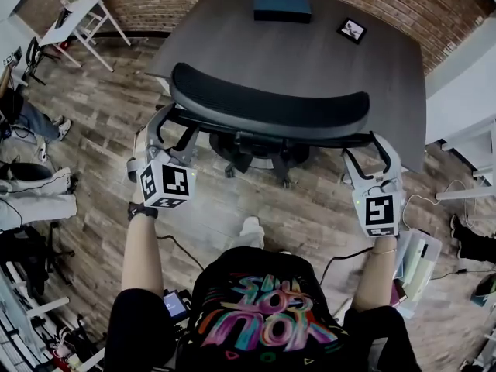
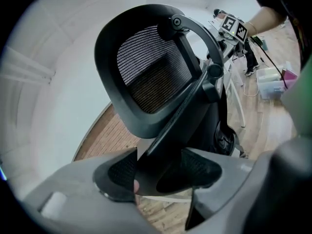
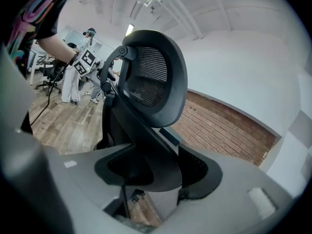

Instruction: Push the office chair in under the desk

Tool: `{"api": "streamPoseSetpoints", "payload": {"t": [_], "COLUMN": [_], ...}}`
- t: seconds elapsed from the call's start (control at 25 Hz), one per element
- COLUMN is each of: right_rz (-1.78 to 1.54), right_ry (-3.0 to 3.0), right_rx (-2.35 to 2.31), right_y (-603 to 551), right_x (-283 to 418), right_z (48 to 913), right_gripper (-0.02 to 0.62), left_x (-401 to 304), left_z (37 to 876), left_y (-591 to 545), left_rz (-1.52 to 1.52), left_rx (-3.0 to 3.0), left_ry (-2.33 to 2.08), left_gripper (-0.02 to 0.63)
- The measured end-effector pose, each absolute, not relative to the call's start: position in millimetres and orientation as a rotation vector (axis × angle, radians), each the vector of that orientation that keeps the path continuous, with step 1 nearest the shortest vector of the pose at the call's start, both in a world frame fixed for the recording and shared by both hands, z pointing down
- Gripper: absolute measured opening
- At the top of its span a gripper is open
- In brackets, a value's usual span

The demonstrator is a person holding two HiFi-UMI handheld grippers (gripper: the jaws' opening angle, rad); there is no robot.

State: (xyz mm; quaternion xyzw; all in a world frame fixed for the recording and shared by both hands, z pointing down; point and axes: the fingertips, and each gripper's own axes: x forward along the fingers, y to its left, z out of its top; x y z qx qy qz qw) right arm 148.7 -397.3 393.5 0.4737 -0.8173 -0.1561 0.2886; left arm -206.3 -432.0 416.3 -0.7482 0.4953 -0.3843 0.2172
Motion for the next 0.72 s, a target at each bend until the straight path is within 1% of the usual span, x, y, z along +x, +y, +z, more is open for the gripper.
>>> {"api": "streamPoseSetpoints", "payload": {"t": [0.32,0.72], "right_rz": [-0.352,-0.348], "right_ry": [-2.2,-2.219], "right_rx": [1.332,1.343], "right_y": [-417.6,-423.7], "right_x": [123.2,111.1], "right_z": [391.0,389.7], "right_gripper": [0.264,0.262], "left_x": [-230.2,-239.5], "left_z": [417.4,418.6], "left_y": [-476.1,-497.0], "left_rz": [-1.069,-1.076], "left_rx": [-2.09,-2.081], "left_ry": [1.329,1.314], "left_gripper": [0.276,0.282]}}
